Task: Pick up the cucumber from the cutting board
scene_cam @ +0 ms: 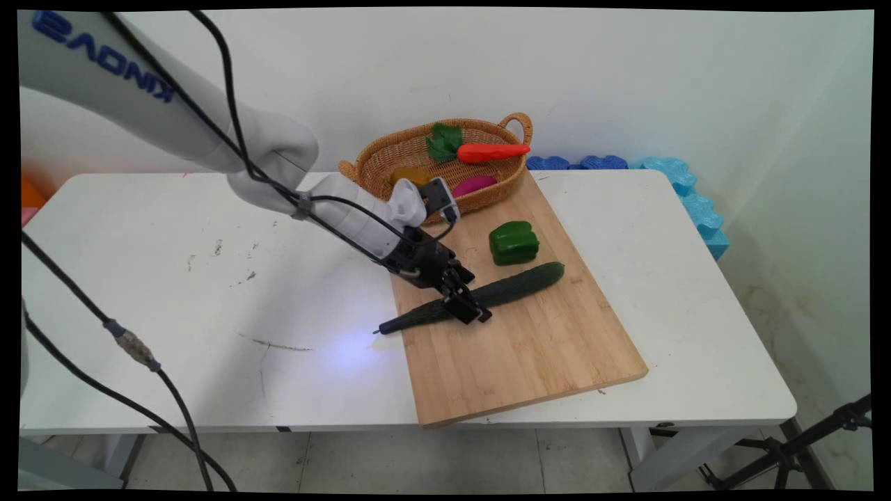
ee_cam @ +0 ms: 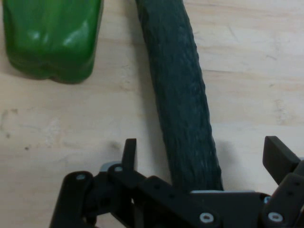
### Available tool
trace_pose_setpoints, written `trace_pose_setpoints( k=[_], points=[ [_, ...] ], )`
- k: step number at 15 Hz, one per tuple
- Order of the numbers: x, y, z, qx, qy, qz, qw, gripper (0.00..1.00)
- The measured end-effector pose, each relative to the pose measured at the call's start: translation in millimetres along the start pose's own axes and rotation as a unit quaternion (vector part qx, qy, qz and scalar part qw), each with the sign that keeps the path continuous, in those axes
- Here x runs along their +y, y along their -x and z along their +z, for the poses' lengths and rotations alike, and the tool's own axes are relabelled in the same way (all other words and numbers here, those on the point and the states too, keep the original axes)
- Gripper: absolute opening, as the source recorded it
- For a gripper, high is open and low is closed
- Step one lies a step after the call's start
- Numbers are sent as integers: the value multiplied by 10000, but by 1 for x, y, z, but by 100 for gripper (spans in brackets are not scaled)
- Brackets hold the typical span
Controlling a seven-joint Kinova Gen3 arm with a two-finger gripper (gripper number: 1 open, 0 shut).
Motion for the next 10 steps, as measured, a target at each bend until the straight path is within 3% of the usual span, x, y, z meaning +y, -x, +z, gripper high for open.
trace_pose_setpoints(
  k=[7, 8, 10],
  points=[
    [4, -2, 15, -68, -42, 77, 9999, 100],
    [5, -2, 17, -80, -55, 95, 9999, 0],
    [5, -2, 19, -97, -69, 120, 9999, 0]
  ],
)
